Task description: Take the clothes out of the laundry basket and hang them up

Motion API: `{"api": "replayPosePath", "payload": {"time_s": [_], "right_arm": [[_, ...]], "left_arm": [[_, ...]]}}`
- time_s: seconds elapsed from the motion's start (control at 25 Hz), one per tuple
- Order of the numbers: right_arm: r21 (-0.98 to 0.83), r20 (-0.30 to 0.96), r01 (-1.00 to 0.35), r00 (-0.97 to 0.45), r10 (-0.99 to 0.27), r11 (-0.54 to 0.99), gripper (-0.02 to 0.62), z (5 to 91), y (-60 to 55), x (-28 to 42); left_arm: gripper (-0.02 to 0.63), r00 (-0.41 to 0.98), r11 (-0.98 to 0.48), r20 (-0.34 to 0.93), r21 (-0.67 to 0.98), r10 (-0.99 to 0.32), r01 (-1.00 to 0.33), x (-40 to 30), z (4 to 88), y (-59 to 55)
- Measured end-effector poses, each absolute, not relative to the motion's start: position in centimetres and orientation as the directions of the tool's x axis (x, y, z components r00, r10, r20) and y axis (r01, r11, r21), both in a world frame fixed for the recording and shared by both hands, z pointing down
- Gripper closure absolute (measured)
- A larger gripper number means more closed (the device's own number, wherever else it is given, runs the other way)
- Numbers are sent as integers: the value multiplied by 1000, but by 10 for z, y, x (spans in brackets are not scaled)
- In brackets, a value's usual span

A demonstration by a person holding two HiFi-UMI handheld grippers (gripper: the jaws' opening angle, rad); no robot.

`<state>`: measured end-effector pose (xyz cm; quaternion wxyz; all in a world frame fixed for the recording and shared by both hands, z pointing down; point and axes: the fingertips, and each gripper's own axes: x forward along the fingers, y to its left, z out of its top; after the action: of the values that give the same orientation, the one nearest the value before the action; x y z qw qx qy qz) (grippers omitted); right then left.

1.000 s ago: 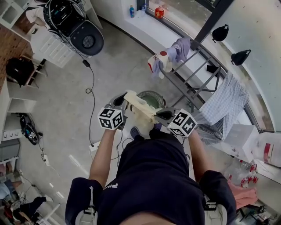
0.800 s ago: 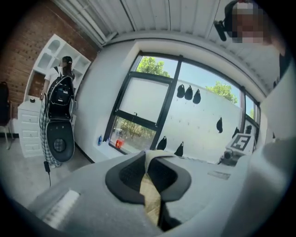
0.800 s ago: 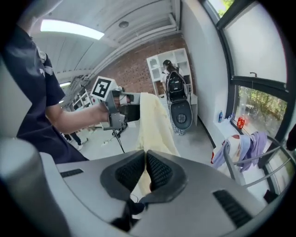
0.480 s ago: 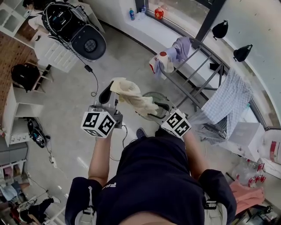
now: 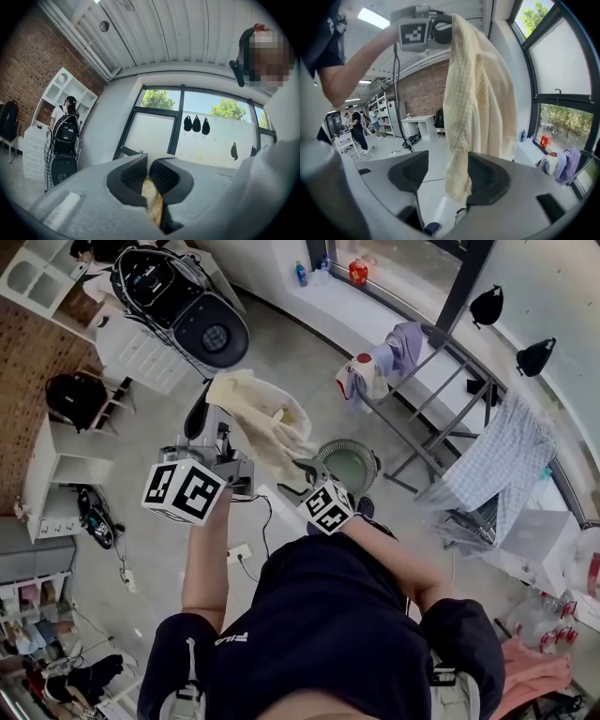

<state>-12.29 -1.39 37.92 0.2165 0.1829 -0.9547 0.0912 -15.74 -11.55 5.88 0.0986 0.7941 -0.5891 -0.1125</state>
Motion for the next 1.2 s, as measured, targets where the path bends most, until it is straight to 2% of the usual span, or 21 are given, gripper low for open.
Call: {"api": "replayPosePath", "payload": {"time_s": [0.16, 0.2, 0.24, 0.28, 0.56, 0.76, 0.96, 1.2], "right_arm": [[-32, 466, -461, -792, -395, 887, 334, 397, -34, -158], [-19, 449, -479, -788, -421, 877, 364, 394, -39, -161], [-6, 428, -497, -785, -447, 868, 517, 390, -44, -162], [3, 413, -512, -782, -467, 859, 574, 385, -46, -161], [-106, 417, -502, -806, -420, 858, 574, 372, -37, -104], [-276, 378, -530, -827, -416, 802, 574, 338, -33, -21], [-238, 440, -596, -770, -462, 767, 574, 310, -19, 48], [-353, 353, -668, -744, -568, 655, 574, 266, -6, 85]], "left_arm": [[578, 250, -262, -78, 292, -965, -920, -166, 41, -116], [578, 241, -254, -81, 297, -967, -920, -170, 39, -115], [578, 231, -245, -83, 303, -969, -921, -176, 38, -113], [578, 218, -235, -87, 310, -972, -921, -183, 37, -111], [578, 130, -151, -85, 345, -988, -926, -242, 49, -100], [578, 92, -80, 27, 288, -995, -954, -271, 85, -101], [578, 165, -135, 114, 238, -980, -962, -248, 130, -105], [578, 244, -201, 161, 244, -956, -949, -242, 166, -107]]}}
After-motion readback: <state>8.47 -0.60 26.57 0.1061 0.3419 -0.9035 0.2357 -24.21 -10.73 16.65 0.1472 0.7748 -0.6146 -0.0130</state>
